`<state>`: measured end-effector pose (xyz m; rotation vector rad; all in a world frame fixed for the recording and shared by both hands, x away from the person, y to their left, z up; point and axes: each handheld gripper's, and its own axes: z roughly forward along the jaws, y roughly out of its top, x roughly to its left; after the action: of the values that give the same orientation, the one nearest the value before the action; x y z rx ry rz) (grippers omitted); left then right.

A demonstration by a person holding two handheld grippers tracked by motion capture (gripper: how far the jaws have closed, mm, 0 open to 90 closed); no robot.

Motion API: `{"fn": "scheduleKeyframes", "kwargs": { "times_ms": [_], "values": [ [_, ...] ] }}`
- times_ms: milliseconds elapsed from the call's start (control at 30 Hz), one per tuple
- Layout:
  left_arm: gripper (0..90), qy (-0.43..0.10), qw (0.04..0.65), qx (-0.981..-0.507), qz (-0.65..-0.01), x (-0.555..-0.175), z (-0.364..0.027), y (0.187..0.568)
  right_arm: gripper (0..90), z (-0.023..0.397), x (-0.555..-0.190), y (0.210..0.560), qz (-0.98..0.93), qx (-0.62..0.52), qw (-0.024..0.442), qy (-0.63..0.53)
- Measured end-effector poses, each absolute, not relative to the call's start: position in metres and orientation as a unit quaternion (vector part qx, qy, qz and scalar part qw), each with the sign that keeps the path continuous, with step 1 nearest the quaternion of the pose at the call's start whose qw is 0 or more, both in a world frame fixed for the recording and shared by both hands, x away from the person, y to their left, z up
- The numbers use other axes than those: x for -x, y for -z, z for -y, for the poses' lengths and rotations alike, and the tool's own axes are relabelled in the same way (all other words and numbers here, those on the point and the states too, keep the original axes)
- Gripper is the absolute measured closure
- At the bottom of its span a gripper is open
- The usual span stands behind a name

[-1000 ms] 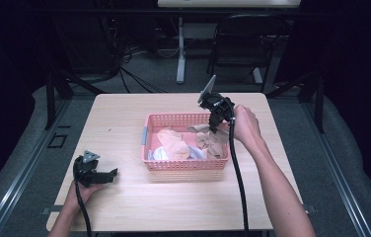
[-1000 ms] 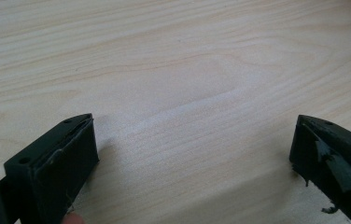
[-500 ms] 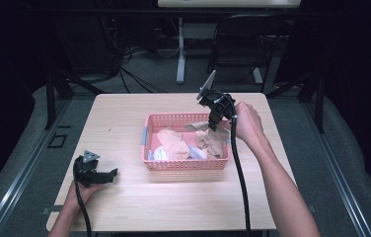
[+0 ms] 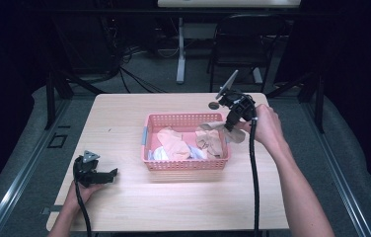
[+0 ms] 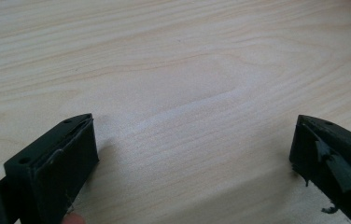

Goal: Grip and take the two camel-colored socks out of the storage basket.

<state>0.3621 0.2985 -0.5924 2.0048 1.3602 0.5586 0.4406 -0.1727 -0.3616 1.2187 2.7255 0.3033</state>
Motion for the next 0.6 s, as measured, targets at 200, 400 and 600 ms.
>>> {"fn": "scheduleKeyframes", "kwargs": {
  "times_ms": [200, 400, 600],
  "values": [
    [0.6, -0.213, 0.322, -0.763, -0.518, -0.362, -0.298, 0.592, 83.3, 0.208, -0.436, 0.363, -0.890, -0.435, 0.070, -0.118],
    [0.6, -0.213, 0.322, -0.763, -0.518, -0.362, -0.298, 0.592, 83.3, 0.238, -0.429, 0.366, -0.881, -0.452, 0.075, -0.117],
    [0.6, -0.213, 0.322, -0.763, -0.518, -0.362, -0.298, 0.592, 83.2, 0.265, -0.420, 0.372, -0.870, -0.471, 0.074, -0.123]
  ]
}}
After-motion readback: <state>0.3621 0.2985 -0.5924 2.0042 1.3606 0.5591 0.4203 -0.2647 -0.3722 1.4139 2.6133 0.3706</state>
